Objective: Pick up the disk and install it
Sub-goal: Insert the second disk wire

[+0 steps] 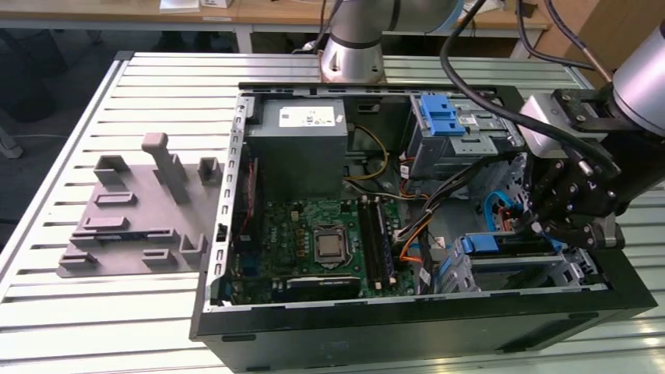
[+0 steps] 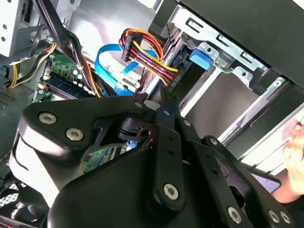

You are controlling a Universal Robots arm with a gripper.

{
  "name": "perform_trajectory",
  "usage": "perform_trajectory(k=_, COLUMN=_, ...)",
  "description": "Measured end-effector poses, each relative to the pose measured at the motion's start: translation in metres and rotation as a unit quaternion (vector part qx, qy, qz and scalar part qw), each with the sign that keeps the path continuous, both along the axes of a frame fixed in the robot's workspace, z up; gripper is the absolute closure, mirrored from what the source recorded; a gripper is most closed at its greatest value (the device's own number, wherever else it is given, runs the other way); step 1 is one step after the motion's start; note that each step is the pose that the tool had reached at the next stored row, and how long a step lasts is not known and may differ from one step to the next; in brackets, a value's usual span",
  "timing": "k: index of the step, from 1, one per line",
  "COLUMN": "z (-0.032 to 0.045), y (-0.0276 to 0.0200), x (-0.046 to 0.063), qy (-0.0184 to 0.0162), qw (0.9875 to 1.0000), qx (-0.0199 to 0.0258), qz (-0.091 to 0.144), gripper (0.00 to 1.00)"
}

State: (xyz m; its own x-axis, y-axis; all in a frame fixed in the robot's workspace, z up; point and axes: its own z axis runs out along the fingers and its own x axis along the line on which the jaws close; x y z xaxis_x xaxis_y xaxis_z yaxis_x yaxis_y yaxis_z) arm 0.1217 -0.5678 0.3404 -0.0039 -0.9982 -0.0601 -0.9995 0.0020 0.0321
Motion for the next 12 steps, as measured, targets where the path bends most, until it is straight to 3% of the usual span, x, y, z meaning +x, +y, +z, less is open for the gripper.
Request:
perform_trajectory(k=6, z=0.0138, y=0.0002, x=-0.001, qy=0.0000, qw=1.0000, qx=0.0003, qz=0.000, gripper=0.89)
perform_trajectory(k=12, z=0.0219, y=0.0016, x=-0.005, qy=0.0000, qw=1.0000, qx=0.0026, qz=0.000, gripper=0.89)
